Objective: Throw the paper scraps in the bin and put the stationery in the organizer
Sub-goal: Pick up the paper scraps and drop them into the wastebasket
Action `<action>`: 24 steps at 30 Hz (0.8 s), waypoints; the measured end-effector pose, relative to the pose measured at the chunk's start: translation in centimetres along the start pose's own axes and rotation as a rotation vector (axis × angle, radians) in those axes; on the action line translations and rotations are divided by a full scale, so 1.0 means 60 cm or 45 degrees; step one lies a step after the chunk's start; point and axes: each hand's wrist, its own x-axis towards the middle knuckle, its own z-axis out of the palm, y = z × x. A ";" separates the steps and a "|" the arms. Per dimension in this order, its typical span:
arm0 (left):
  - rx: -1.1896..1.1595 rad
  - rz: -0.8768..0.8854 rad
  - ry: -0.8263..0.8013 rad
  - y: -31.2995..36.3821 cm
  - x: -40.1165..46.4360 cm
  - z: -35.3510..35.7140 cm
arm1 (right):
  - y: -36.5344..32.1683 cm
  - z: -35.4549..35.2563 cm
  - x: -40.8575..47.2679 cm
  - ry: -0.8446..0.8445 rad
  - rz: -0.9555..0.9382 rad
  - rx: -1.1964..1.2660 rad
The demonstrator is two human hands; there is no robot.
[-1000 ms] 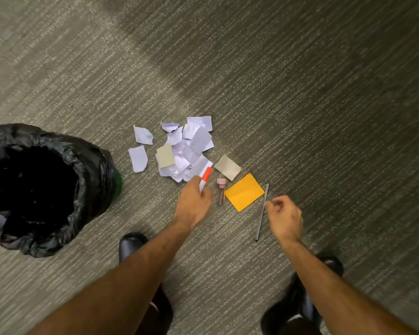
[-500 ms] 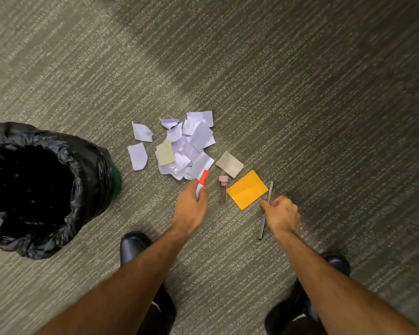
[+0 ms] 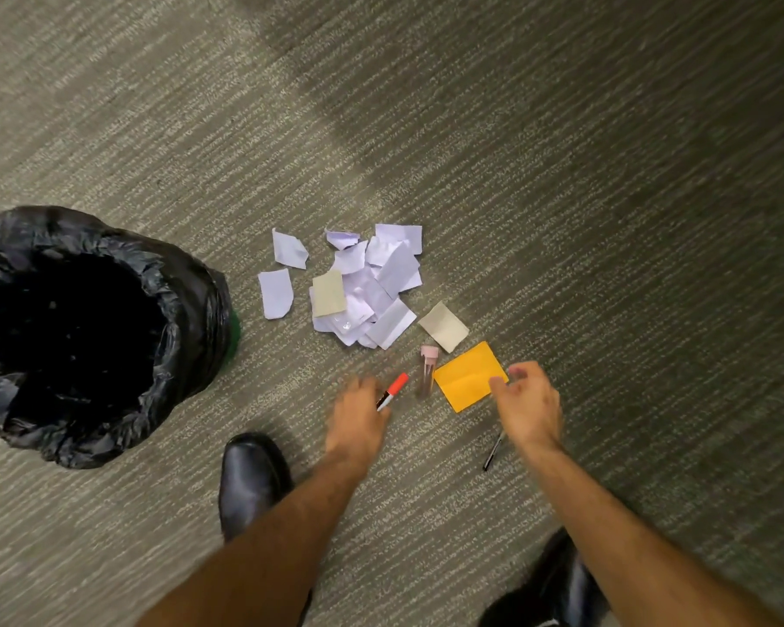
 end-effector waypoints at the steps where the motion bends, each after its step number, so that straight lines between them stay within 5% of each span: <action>1: -0.044 -0.004 0.015 0.000 -0.001 -0.003 | -0.011 0.003 0.002 0.003 -0.043 -0.008; 7: -0.398 -0.041 0.228 -0.013 0.027 -0.081 | -0.141 0.045 0.007 -0.058 -0.429 0.020; 12: -0.480 0.003 0.431 -0.023 0.084 -0.171 | -0.279 0.077 0.062 0.017 -1.177 -0.570; 17: -0.500 -0.027 0.443 -0.015 0.139 -0.202 | -0.333 0.106 0.100 -0.093 -1.220 -1.099; 24: -0.440 -0.214 0.228 0.020 0.192 -0.175 | -0.320 0.093 0.109 -0.165 -1.293 -0.974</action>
